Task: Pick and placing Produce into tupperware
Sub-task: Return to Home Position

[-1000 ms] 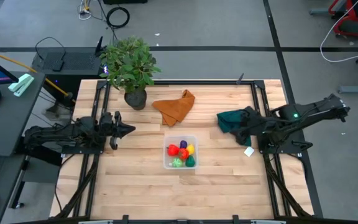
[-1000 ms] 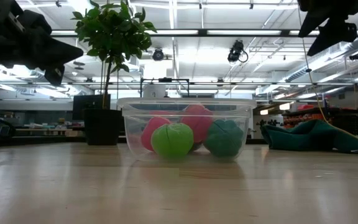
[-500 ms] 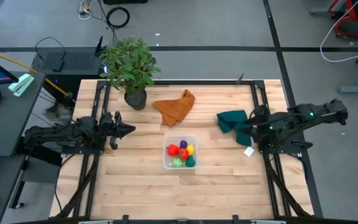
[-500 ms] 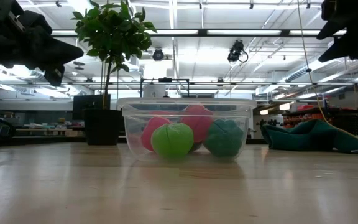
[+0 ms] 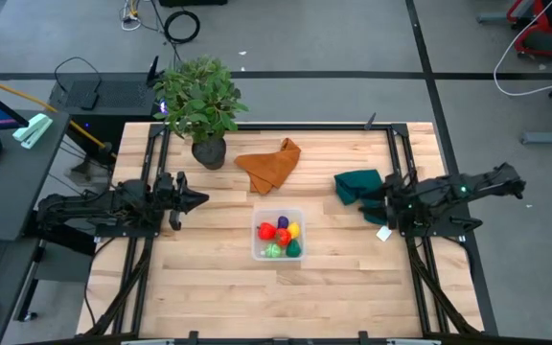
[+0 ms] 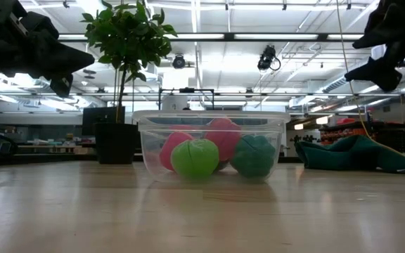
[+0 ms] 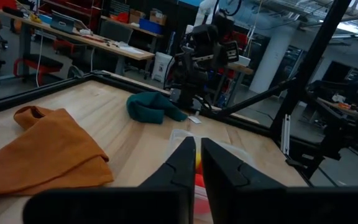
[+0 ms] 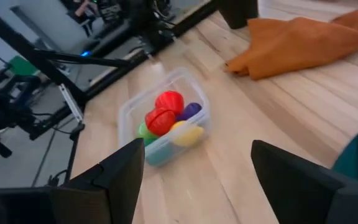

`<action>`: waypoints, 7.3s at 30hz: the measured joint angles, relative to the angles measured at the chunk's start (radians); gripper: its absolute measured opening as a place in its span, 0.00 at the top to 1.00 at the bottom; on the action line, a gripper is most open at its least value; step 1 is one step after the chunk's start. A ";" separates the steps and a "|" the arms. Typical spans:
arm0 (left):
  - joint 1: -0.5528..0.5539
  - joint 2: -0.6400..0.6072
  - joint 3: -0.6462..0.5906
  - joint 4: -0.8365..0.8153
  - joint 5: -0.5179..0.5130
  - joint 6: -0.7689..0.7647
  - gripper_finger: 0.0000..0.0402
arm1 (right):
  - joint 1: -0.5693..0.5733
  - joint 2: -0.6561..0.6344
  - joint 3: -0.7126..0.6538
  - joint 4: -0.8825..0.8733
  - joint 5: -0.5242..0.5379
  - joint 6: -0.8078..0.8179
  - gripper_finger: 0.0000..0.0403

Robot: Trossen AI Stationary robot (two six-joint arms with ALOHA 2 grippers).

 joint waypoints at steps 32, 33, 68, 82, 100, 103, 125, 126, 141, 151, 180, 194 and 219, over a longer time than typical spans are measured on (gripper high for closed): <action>0.000 0.000 0.000 0.002 0.000 0.000 0.92 | -0.315 -0.135 -0.171 0.280 -0.321 -0.110 0.40; 0.000 0.000 0.000 0.002 0.000 0.000 0.92 | -0.315 -0.155 -0.171 0.273 -0.321 -0.110 0.41; 0.000 0.000 0.000 0.003 0.000 0.000 0.94 | -0.314 -0.188 -0.329 0.649 -0.441 0.033 0.44; 0.000 0.000 0.000 0.004 0.000 0.001 0.93 | -0.314 -0.188 -0.332 0.577 -0.422 -0.046 0.45; 0.000 0.000 0.000 0.004 0.000 0.000 0.90 | -0.314 -0.186 -0.323 0.495 -0.415 -0.465 0.93; 0.000 0.000 0.000 0.004 0.000 0.000 0.91 | -0.314 -0.185 -0.322 0.492 -0.415 -0.490 0.97; 0.000 0.000 0.000 0.004 0.000 0.001 0.91 | -0.314 -0.185 -0.320 0.487 -0.417 -0.668 1.00; 0.000 0.000 0.000 0.004 0.000 0.000 0.91 | -0.314 -0.185 -0.320 0.487 -0.417 -0.668 0.99; 0.000 0.000 0.000 0.004 0.000 0.001 0.94 | -0.314 -0.185 -0.319 0.487 -0.417 -0.667 0.99; 0.000 0.000 0.000 0.004 0.000 0.101 0.91 | -0.314 -0.185 -0.319 0.487 -0.416 -0.667 1.00; 0.000 0.000 0.000 0.004 0.000 0.184 0.94 | -0.314 -0.185 -0.319 0.488 -0.416 -0.666 1.00; 0.000 0.000 0.000 0.004 0.000 0.184 0.92 | -0.314 -0.185 -0.318 0.488 -0.416 -0.666 1.00; 0.000 0.000 0.000 0.004 0.000 0.183 0.91 | -0.314 -0.185 -0.318 0.488 -0.416 -0.666 1.00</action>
